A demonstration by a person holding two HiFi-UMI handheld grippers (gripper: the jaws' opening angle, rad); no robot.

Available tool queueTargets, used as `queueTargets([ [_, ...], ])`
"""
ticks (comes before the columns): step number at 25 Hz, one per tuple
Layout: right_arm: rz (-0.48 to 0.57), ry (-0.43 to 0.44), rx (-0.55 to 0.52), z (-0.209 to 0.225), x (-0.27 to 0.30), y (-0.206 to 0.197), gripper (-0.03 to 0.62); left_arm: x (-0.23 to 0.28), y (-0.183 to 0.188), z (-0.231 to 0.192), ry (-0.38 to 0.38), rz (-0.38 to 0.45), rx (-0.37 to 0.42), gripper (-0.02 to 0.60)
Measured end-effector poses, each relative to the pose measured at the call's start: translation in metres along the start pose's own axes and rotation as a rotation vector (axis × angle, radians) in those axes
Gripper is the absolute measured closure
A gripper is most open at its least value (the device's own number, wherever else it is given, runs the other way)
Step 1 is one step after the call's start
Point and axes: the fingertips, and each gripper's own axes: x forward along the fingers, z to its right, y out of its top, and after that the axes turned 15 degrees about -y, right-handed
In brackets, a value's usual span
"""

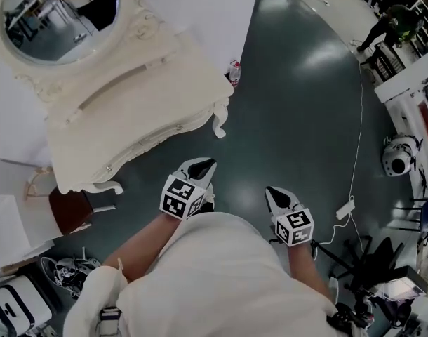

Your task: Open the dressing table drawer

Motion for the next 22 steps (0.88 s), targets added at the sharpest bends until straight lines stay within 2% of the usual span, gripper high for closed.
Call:
queueTargets([
  [5, 0.018, -0.002, -0.008, 0.023, 0.069, 0.063, 0.594, 0.019, 0.042, -0.085, 0.043, 0.022, 0.002, 0.548],
  [9, 0.008, 0.029, -0.04, 0.041, 0.11, 0.1, 0.594, 0.027, 0.064, -0.138, 0.121, 0.038, -0.046, 0.541],
  [15, -0.014, 0.141, -0.074, 0.08, 0.188, 0.142, 0.594, 0.045, 0.088, -0.226, 0.304, 0.07, -0.123, 0.528],
  [22, -0.032, 0.332, -0.244, 0.141, 0.275, 0.206, 0.591, 0.063, 0.119, -0.304, 0.583, 0.119, -0.27, 0.515],
])
